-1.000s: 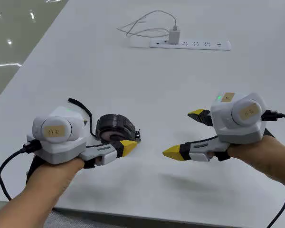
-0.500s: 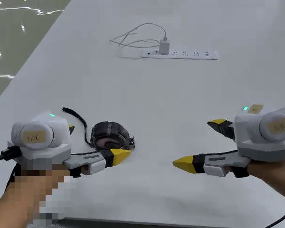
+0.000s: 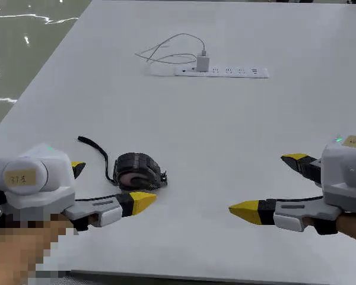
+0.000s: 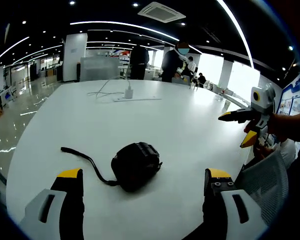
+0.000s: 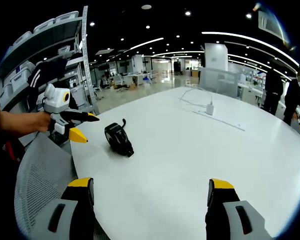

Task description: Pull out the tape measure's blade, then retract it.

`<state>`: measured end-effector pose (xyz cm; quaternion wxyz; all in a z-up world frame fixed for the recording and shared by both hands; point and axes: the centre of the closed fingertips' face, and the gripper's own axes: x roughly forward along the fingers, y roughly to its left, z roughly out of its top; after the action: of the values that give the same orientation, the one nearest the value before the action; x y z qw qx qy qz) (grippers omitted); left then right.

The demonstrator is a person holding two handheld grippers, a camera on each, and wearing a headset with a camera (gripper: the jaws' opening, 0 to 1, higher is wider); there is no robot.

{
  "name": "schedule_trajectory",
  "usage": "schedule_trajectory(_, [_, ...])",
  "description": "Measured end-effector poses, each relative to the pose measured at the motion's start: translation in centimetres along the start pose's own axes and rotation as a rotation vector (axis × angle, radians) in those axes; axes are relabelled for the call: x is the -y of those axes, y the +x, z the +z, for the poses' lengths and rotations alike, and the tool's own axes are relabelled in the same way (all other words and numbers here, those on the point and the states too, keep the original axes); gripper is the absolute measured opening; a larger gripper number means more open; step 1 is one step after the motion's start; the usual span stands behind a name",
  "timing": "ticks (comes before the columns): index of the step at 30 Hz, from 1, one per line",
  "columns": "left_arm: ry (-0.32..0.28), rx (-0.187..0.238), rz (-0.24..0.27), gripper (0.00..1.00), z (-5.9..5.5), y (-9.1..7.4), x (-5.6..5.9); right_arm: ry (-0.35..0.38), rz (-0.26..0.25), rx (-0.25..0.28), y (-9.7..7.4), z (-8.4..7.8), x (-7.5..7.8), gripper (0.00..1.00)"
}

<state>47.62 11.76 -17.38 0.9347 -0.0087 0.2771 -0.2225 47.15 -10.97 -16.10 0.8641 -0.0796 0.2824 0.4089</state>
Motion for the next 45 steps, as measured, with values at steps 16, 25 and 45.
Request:
schedule_trajectory(16, [-0.003,0.004,0.017,0.99,-0.1,-2.2,0.5,0.035,-0.035,-0.009,-2.4,-1.8,-1.3,0.93])
schedule_trajectory(25, [-0.004,0.003,0.021,0.98,-0.4,-2.6,0.6,0.050,-0.048,-0.005,-2.5,-2.2,-1.1,0.93])
schedule_trajectory(45, [-0.006,0.007,0.019,0.98,-0.2,-2.6,0.7,0.052,-0.044,-0.004,-2.2,-2.0,-1.1,0.92])
